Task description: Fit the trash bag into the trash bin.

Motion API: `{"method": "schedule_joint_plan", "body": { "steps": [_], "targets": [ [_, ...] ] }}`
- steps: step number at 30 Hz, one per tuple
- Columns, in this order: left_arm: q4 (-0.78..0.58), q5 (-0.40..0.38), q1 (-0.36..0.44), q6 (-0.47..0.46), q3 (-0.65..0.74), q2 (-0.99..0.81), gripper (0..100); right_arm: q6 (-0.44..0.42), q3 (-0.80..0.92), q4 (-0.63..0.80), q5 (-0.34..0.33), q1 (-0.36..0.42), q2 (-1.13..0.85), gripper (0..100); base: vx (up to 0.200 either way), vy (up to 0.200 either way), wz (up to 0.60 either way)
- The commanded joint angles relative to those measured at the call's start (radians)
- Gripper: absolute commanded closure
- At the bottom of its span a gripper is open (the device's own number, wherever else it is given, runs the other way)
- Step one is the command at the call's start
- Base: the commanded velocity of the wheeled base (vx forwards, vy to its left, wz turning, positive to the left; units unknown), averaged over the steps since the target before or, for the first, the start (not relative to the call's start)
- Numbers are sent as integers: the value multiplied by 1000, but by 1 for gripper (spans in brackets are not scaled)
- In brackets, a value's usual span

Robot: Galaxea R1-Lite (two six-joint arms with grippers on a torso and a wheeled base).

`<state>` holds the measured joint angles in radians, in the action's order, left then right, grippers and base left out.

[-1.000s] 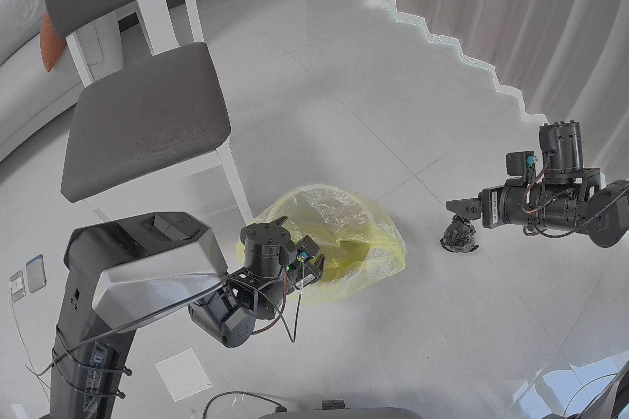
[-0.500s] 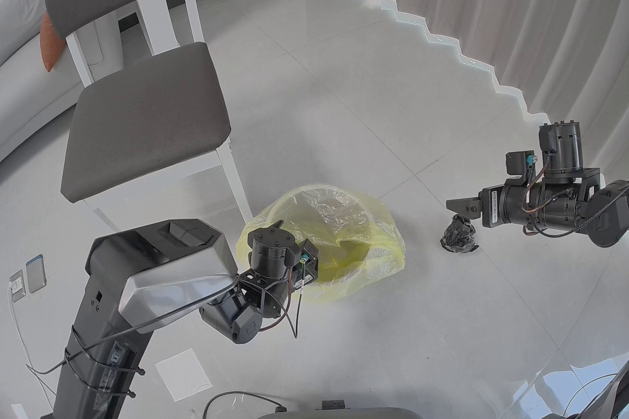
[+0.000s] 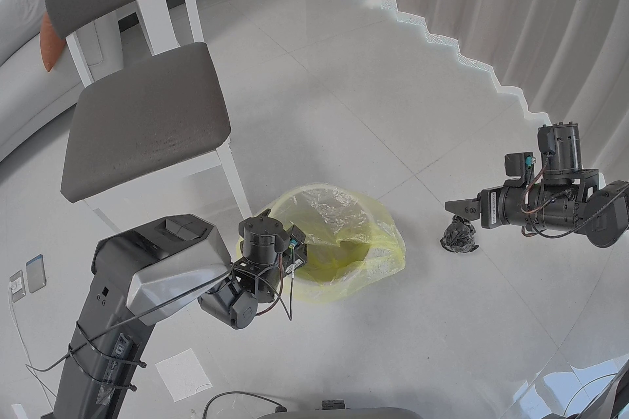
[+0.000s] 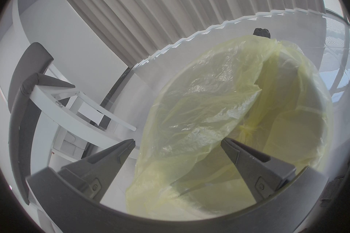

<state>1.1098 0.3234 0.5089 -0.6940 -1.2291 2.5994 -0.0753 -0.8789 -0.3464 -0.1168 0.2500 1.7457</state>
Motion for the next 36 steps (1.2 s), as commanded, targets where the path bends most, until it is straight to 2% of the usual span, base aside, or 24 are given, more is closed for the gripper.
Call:
{"method": "schedule_joint_plan", "body": {
  "steps": [1,13,23,36],
  "targets": [
    [1,-3,0,7,-21,10,100,-1,5,0,0,2,3,0,0,0,0],
    [-2,-7,-20,99,-92,2,100,-4,21,0,0,0,0,0,0,0,0],
    [-45,-6,-50,195,-242,47,100,-3,44,0,0,0,3,0,0,0,0],
    [-93,-1,-93,231,-369,71,100,-4,61,-2,-1,0,-2,0,0,0,0]
  ]
}}
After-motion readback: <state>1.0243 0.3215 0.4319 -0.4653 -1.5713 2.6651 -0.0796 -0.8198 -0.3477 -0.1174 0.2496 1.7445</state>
